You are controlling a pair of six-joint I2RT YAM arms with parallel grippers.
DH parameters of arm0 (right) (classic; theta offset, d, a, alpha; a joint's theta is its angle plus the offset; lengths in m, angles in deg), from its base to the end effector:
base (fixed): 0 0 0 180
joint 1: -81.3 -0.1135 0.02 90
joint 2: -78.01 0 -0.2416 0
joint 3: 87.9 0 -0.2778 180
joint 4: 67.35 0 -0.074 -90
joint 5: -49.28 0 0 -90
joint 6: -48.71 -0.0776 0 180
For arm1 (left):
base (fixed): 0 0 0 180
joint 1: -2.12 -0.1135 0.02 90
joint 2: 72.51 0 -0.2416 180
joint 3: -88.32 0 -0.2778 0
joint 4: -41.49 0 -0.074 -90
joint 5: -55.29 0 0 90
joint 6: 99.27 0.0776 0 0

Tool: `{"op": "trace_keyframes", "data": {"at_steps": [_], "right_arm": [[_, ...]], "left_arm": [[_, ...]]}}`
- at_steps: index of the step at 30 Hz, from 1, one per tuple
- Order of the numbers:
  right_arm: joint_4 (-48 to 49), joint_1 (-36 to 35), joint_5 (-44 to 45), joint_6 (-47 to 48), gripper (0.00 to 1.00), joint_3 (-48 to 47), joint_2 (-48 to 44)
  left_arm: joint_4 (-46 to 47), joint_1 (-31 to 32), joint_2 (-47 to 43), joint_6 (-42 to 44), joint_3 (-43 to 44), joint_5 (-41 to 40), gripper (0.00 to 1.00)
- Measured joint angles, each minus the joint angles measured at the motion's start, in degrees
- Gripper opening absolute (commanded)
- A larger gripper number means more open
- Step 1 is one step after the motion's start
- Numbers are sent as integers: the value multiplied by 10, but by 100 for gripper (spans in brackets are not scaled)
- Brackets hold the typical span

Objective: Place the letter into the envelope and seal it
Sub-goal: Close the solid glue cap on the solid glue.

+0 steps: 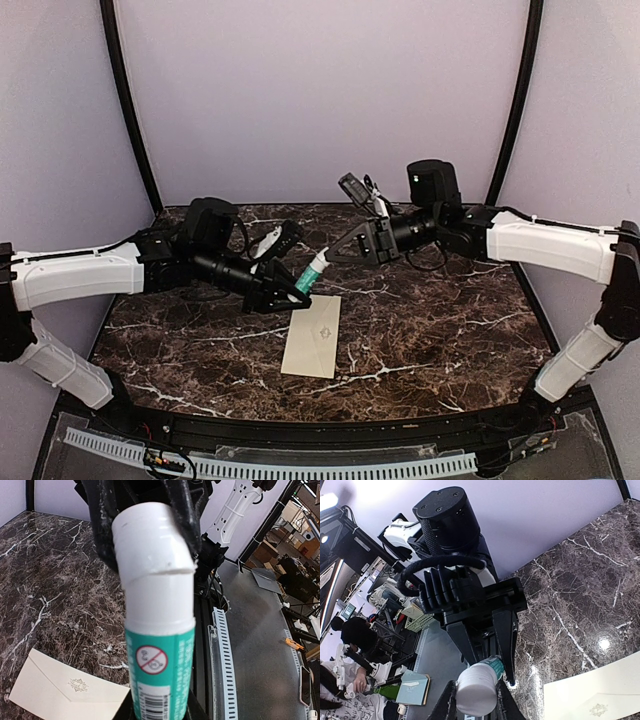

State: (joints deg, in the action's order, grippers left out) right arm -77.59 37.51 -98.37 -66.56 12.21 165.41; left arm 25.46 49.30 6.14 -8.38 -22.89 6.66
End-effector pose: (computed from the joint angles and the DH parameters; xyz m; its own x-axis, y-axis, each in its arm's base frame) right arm 0.2394 0.3203 0.2833 -0.6050 -0.2636 -0.7513 -0.7661 -0.0641 0.6395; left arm 0.2105 -0.3027 0.2451 -0.2819 0.3214 -0.9040 0.9591 0.0690 -0.2746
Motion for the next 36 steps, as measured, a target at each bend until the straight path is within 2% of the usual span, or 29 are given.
{"op": "trace_keyframes", "data": {"at_steps": [23, 36], "right_arm": [[-162, -6, 15, 96, 4, -70, 16], [-256, -20, 63, 154, 3, -107, 40]], "left_arm": [[-20, 0, 16, 3, 10, 12, 0], [-58, 0, 33, 4, 18, 15, 0]]}}
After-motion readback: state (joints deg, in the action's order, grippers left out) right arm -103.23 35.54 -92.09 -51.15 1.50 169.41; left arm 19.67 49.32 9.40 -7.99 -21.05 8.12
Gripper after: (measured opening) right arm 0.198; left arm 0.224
